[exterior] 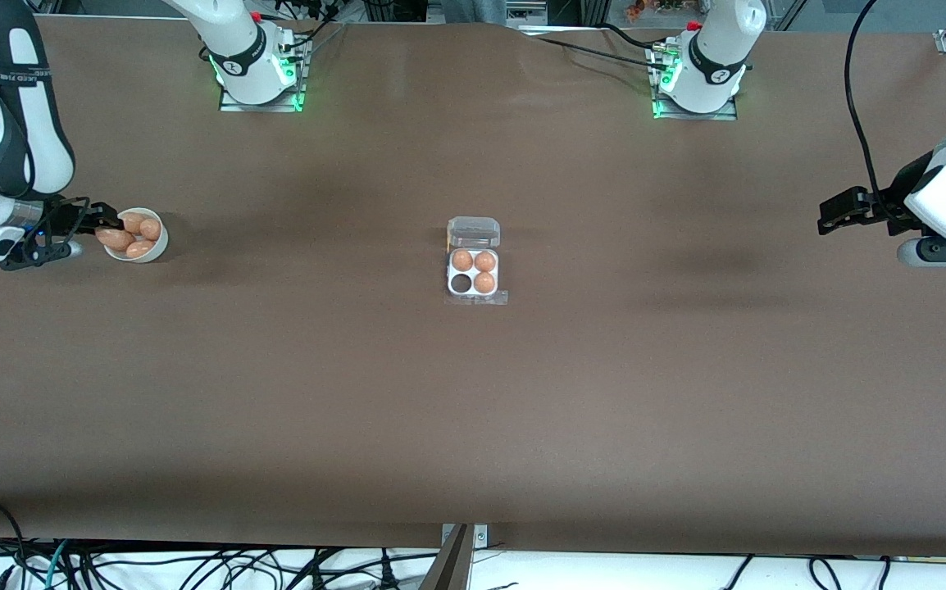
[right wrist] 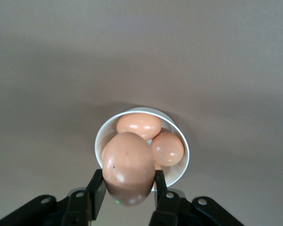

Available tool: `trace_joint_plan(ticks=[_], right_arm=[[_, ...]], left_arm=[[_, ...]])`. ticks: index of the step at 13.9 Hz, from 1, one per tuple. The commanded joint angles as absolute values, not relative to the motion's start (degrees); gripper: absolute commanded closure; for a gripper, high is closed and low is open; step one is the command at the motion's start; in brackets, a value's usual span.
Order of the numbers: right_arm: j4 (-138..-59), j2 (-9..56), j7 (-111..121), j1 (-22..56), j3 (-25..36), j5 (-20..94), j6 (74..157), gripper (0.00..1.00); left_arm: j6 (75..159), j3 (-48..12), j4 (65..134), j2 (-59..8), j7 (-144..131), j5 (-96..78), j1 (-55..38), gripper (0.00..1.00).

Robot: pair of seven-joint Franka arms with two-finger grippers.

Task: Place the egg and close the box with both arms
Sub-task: 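Lift the egg with the right gripper and carry it toward the egg box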

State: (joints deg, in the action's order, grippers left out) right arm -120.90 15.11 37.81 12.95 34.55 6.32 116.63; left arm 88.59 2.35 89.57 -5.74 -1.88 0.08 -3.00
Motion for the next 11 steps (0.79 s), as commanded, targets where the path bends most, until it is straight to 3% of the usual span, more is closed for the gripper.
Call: trace_joint_plan(ticks=[1, 5, 11], right_arm=[[-112.52, 19.07, 31.41, 13.18, 31.04, 7.21, 109.53, 0.60], [-105.83, 21.18, 18.84, 13.18, 23.49, 7.21, 102.93, 0.60], [-100.64, 22.06, 0.55, 13.18, 11.27, 7.21, 101.25, 0.60]], left_arm=[[87.19, 2.37, 87.80, -6.42, -0.88, 0.88, -2.81, 0.00], [87.19, 2.37, 87.80, -6.42, -0.88, 0.88, -2.81, 0.00], [87.19, 2.37, 87.63, -6.42, -0.97, 0.88, -2.90, 0.00]])
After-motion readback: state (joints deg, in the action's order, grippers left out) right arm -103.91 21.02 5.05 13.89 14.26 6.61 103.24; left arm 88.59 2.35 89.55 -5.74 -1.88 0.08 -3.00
